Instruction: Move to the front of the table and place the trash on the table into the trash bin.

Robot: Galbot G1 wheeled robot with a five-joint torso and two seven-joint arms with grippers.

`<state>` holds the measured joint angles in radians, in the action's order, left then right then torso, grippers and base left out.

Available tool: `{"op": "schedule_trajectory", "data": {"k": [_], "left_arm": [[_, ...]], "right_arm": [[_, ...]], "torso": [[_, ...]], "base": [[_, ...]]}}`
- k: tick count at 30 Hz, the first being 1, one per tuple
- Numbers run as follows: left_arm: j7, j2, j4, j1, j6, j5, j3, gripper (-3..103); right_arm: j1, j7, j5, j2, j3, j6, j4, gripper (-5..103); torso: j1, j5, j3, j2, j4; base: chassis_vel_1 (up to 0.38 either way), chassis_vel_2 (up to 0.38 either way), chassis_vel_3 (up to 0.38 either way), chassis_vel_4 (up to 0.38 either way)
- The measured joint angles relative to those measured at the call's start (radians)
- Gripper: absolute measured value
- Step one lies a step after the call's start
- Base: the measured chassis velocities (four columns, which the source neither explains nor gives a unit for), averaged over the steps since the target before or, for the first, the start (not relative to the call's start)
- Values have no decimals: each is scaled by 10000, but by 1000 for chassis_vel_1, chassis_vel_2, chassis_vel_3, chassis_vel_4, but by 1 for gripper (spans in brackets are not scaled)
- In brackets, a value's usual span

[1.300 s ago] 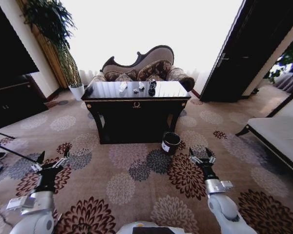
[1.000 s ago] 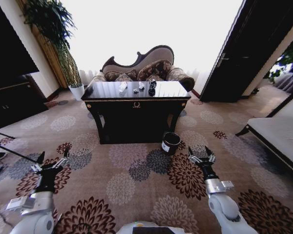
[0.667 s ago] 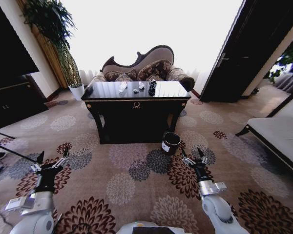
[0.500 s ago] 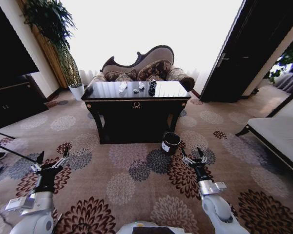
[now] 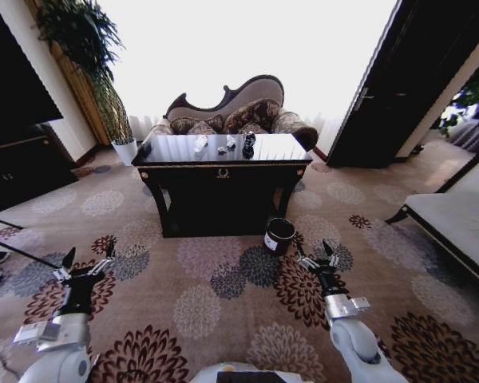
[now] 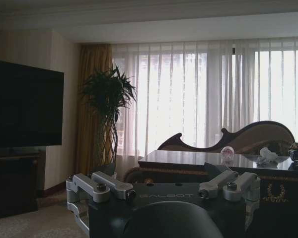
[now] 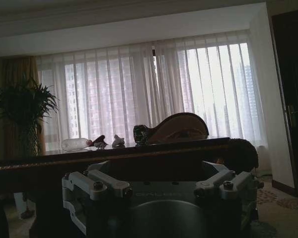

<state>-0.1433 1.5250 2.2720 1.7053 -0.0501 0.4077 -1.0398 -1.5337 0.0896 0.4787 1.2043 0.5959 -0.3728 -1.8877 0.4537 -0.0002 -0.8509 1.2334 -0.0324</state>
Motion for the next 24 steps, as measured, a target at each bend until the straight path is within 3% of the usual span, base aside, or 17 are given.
{"op": "schedule_trajectory", "data": {"k": [12, 16, 20, 24], "left_arm": [[170, 4, 505, 78, 237, 126, -245, 100], [583, -157, 1441, 144, 1375, 606, -820, 100], [768, -239, 1953, 184, 1936, 840, -1160, 100], [829, -250, 2246, 200, 2132, 1017, -1341, 100]], "right_arm": [[54, -198, 282, -303, 226, -3, -659, 100], [95, -216, 343, -705, 646, 68, -1212, 100], [91, -249, 519, -906, 890, 211, -1610, 100], [84, -266, 668, -1022, 1048, 296, -1889, 100]], "torso": [[5, -1, -1, -4, 0], [2, 0, 0, -2, 0], [0, 0, 0, -2, 0], [-1, -1, 1, 0, -1]], "base": [[-139, 147, 138, -144], [-119, 121, 119, -116], [-123, 105, 124, -112], [-148, 159, 148, -148]]}}
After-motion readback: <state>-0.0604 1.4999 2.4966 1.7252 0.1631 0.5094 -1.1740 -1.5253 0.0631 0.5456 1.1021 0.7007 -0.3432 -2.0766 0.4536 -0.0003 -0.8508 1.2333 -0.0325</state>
